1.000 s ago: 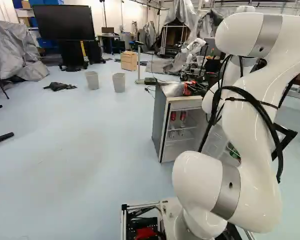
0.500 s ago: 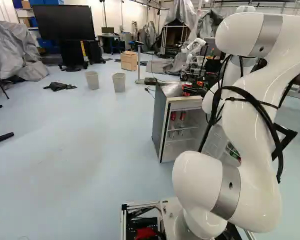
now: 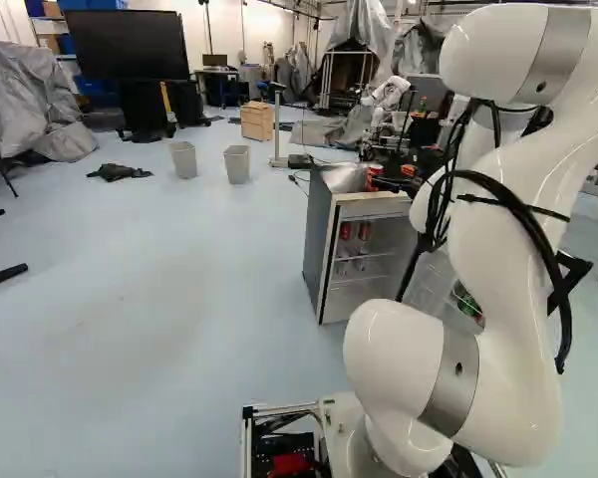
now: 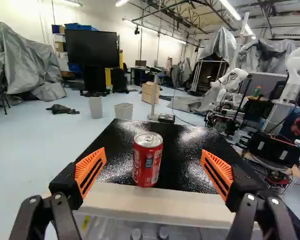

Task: Grab a drink from the fridge

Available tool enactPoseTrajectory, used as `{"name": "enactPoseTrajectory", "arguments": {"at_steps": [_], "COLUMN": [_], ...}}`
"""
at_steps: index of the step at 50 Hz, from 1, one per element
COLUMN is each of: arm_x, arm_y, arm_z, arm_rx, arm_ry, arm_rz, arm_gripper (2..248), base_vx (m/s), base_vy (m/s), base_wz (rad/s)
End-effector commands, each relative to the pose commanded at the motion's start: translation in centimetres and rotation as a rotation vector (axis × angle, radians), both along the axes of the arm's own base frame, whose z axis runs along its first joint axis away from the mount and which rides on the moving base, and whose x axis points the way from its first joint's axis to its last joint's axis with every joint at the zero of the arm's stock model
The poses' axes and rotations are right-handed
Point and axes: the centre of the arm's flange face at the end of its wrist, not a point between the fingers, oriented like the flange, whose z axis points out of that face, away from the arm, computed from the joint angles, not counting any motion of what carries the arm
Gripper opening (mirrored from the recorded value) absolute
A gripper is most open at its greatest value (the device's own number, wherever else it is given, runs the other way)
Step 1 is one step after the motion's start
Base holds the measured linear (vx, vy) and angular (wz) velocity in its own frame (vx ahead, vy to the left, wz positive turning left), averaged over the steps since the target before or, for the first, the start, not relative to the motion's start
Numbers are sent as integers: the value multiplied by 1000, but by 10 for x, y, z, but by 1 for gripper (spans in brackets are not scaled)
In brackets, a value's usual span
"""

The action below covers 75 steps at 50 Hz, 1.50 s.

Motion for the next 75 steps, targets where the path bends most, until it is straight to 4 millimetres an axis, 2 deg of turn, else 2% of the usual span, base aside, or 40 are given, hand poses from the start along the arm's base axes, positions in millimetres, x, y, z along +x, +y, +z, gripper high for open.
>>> {"name": "enactPoseTrajectory", "arguments": {"at_steps": [13, 39, 75], "arm_x": [-17, -44, -74], "arm_y": [-18, -71, -147], "arm_z": [12, 23, 45], "arm_rx": [-13, -2, 152], "arm_ry": [19, 185, 263], "arm_rz": [-72, -342, -748], "arm_gripper": [247, 247, 247], "base_vx": [0, 0, 0], "base_vy": [0, 0, 0], "base_wz": [0, 0, 0]}}
